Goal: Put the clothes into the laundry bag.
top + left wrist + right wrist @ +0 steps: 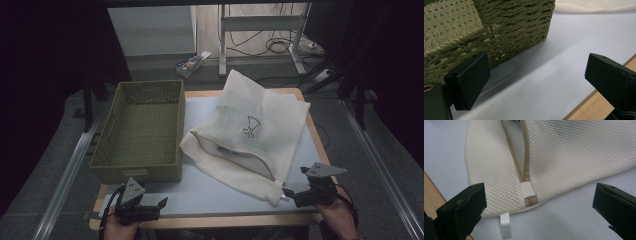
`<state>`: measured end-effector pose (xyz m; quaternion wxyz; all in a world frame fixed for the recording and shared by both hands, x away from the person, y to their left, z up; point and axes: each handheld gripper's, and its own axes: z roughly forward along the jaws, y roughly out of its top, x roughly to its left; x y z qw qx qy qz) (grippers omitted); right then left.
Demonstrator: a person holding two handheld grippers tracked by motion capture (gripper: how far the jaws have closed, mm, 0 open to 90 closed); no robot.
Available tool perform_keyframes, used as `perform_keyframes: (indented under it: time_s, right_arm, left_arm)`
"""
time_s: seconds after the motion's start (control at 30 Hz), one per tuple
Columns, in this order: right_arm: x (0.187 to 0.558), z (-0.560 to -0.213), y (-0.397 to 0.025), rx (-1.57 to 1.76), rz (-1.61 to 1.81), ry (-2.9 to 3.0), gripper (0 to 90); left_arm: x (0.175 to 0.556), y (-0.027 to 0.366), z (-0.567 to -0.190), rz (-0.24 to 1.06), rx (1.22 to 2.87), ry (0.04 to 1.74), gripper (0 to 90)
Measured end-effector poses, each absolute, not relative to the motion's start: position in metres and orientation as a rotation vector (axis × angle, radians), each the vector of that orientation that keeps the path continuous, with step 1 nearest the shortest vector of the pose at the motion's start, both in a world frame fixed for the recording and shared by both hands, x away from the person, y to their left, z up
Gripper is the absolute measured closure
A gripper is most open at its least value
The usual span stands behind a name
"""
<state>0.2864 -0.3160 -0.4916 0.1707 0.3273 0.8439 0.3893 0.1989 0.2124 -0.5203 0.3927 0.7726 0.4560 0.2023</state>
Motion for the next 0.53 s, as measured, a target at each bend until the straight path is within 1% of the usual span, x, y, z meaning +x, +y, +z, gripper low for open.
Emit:
perform_keyframes:
  time_s: [0.53]
  right_arm:
    - [0.2870, -0.4978, -0.3201, 0.972, 1.070, 2.434, 0.0]
  left_arm:
    - [0.2014, 0.2104, -0.5211, 0.504, 1.983, 1.168, 6.0]
